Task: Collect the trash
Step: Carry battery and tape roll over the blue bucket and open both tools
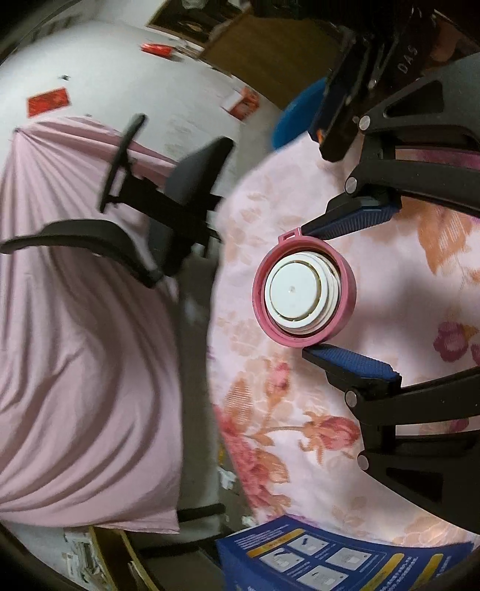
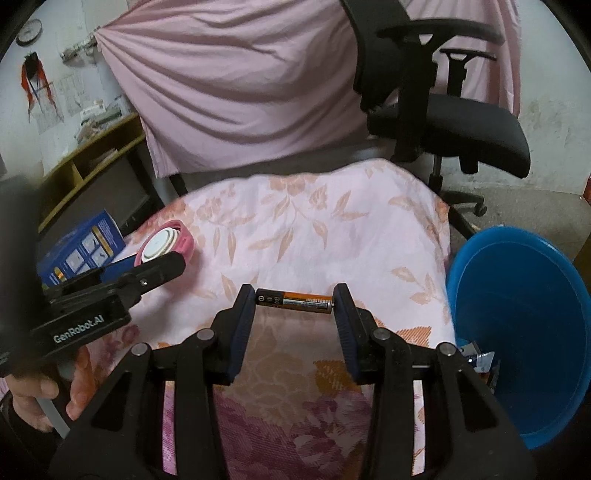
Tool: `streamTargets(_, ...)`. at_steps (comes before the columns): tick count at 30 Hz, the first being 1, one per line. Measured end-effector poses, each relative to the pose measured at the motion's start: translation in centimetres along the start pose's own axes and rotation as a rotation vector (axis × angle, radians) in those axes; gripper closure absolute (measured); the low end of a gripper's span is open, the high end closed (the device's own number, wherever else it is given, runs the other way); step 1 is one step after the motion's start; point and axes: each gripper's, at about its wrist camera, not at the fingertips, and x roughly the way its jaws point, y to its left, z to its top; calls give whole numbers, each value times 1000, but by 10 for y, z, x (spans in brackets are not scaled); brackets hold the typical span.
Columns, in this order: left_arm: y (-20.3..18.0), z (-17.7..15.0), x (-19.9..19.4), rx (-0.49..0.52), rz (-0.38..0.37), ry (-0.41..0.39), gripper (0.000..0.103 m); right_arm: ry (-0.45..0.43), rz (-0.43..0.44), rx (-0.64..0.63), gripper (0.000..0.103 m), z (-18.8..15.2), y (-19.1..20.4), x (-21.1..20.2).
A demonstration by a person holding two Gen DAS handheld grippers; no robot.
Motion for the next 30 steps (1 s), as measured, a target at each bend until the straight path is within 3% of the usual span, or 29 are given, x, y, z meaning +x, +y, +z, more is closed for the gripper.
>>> streamTargets(9, -27, 10, -39, 12, -75, -248, 51, -340, -21, -4, 40, 9, -3, -56)
streamTargets(17, -60, 15, -61, 51, -139, -374, 51, -612, -116, -2, 40, 6, -15, -108)
streamTargets(24, -97, 17, -64, 99, -209, -419, 51, -735, -211, 8, 40, -3, -31, -142)
streamTargets(30, -131, 24, -53, 109, -269, -398, 51, -746, -276, 37, 40, -10, -55, -158)
